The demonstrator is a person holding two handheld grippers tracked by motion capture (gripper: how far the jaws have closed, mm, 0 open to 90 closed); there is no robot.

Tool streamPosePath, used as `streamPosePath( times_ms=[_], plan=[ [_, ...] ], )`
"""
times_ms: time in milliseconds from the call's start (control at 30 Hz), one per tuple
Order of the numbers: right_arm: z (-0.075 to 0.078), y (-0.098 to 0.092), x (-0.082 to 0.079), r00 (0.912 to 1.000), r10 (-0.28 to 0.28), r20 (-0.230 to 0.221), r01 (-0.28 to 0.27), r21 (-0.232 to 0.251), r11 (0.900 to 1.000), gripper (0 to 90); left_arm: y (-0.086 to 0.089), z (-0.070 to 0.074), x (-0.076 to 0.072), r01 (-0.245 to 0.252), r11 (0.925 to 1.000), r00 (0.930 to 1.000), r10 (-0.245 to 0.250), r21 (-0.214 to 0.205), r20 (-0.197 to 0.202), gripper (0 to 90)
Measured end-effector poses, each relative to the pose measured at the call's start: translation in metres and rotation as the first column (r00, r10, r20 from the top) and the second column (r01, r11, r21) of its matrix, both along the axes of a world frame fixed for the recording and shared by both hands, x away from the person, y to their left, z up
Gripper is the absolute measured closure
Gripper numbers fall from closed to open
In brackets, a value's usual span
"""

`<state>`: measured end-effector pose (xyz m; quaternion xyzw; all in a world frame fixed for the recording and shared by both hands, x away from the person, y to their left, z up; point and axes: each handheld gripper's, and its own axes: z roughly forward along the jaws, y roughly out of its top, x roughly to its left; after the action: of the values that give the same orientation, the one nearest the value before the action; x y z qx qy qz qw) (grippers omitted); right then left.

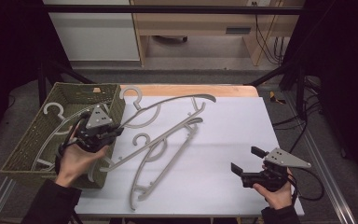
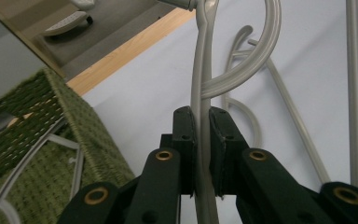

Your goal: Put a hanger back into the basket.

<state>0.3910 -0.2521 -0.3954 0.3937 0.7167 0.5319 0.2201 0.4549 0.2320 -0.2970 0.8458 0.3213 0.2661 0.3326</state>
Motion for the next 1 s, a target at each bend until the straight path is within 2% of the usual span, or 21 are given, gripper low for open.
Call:
streamPosePath(
  times_ms=[167, 400, 567, 700, 900, 933, 1000],
  plan=[
    [0.000, 0.000, 0.000, 1.0000, -0.003, 0.000, 0.003, 0.001, 1.0000, 2.7, 0.019, 0.006, 0.004, -0.046, 0.9986, 0.9988, 0.047, -0.025, 0.015, 81.7],
    [0.000, -0.001, 0.000, 1.0000, -0.006, -0.001, 0.006, 0.000, 1.0000, 2.5, 0.048, 0.012, 0.013, -0.098, 0.9952, 0.9949, 0.098, 0.002, 0.023, 81.7],
    [0.000, -0.001, 0.001, 1.0000, -0.009, -0.001, 0.009, 0.000, 1.0000, 2.4, 0.068, 0.012, 0.017, -0.133, 0.9911, 0.9907, 0.133, -0.004, 0.028, 81.7],
    [-0.001, -0.001, 0.001, 1.0000, -0.007, -0.005, 0.007, -0.002, 1.0000, 2.4, 0.084, 0.009, 0.020, -0.174, 0.9845, 0.9841, 0.175, -0.024, 0.034, 81.7],
    [-0.001, -0.001, 0.002, 1.0000, -0.009, -0.004, 0.009, -0.004, 1.0000, 2.3, 0.109, 0.006, 0.025, -0.216, 0.9765, 0.9753, 0.216, -0.008, 0.047, 81.7],
    [-0.001, -0.001, 0.002, 0.9999, -0.010, -0.006, 0.010, -0.005, 0.9999, 2.3, 0.109, 0.006, 0.025, -0.216, 0.9765, 0.9753, 0.216, -0.008, 0.047, 81.7],
    [-0.002, 0.000, 0.002, 1.0000, -0.007, -0.006, 0.007, -0.006, 1.0000, 2.3, 0.121, 0.004, 0.028, -0.238, 0.9712, 0.9700, 0.238, -0.005, 0.049, 81.7]
  ],
)
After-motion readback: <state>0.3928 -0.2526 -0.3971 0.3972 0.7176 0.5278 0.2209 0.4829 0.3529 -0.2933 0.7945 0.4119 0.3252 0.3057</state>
